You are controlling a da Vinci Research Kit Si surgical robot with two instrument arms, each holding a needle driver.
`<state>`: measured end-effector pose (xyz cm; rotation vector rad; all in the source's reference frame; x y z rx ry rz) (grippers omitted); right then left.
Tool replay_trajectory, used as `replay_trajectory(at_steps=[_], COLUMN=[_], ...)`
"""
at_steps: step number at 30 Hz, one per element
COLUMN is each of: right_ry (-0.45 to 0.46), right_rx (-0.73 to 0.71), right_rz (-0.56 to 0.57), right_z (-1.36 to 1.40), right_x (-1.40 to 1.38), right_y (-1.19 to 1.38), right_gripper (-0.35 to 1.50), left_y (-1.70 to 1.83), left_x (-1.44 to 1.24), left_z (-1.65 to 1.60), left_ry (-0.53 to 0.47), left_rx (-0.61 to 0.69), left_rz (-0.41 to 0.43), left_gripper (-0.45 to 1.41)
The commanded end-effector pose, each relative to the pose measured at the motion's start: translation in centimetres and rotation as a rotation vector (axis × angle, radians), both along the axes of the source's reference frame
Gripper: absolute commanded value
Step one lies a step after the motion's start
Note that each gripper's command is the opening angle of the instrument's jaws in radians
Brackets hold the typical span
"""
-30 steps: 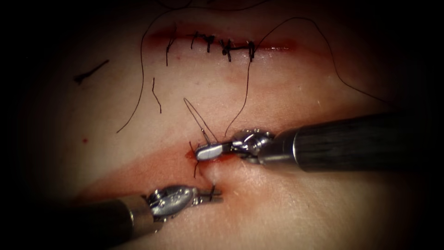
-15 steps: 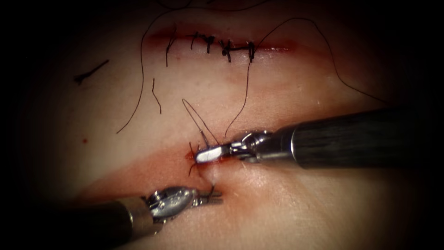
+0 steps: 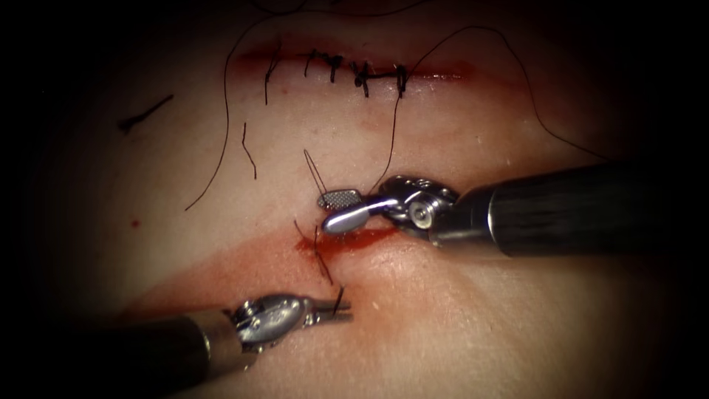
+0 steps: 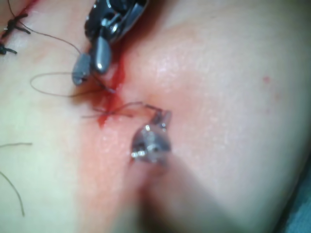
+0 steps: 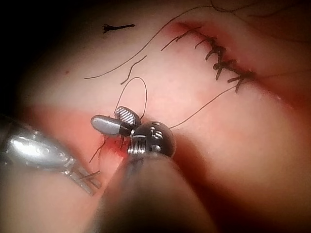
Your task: Wound Closure
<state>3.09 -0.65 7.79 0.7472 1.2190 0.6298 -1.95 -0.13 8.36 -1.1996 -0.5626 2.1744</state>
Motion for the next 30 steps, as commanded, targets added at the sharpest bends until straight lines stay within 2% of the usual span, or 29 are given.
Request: replay_trajectory(at_steps=[1,3,4,5,6,7,10,13,17,21,24,29,30], right_ry=[-0.040,-0.086,-0.101,-0.111,-0.114,-0.141,-0.204,-0.215,-0.193,-0.176,-0.171,-0.133,-0.122], right_rx=[-0.078,-0.136,-0.161,-0.170,-0.170,-0.172,-0.162,-0.069,0.027,0.082,0.100,0.117,0.088], right_rz=[-0.038,-0.092,-0.107,-0.105,-0.102,-0.077,-0.025,-0.014,-0.050,-0.066,-0.073,-0.043,-0.018], right_z=[0.07,0.06,0.07,0.06,0.06,0.04,-0.04,-0.05,0.03,0.08,0.08,0.04,0.02], right_x=[0.09,0.13,0.15,0.13,0.11,0.07,-0.02,-0.05,-0.01,0.00,0.00,-0.02,-0.02], right_y=[-0.07,-0.10,-0.10,-0.09,-0.08,-0.04,0.08,0.03,-0.20,-0.30,-0.32,-0.19,-0.14], right_gripper=[1.05,1.01,0.91,0.37,-0.32,-0.35,-0.35,-0.35,-0.35,-0.35,-0.35,-0.35,0.17], left_y=[-0.05,-0.06,-0.06,-0.06,-0.06,-0.07,-0.07,-0.06,-0.06,-0.05,-0.05,-0.05,-0.05], left_x=[-0.06,-0.06,-0.06,-0.05,-0.05,-0.04,-0.03,-0.05,-0.06,-0.06,-0.06,-0.04,-0.03], left_z=[0.06,0.06,0.06,0.06,0.05,0.05,0.05,0.05,0.05,0.05,0.05,0.03,0.02], left_ry=[-0.002,-0.002,-0.002,-0.003,-0.005,-0.005,-0.006,-0.005,-0.005,-0.005,-0.005,-0.006,-0.003], left_rx=[0.003,0.003,0.003,0.003,0.004,0.004,0.004,0.005,0.005,0.005,0.005,0.006,0.005], left_rz=[0.001,0.002,0.002,0.002,0.004,0.005,0.006,0.005,0.004,0.004,0.004,0.005,0.002], left_gripper=[0.20,0.20,0.20,0.20,0.20,0.20,0.20,0.20,0.20,0.20,0.20,0.20,0.20])
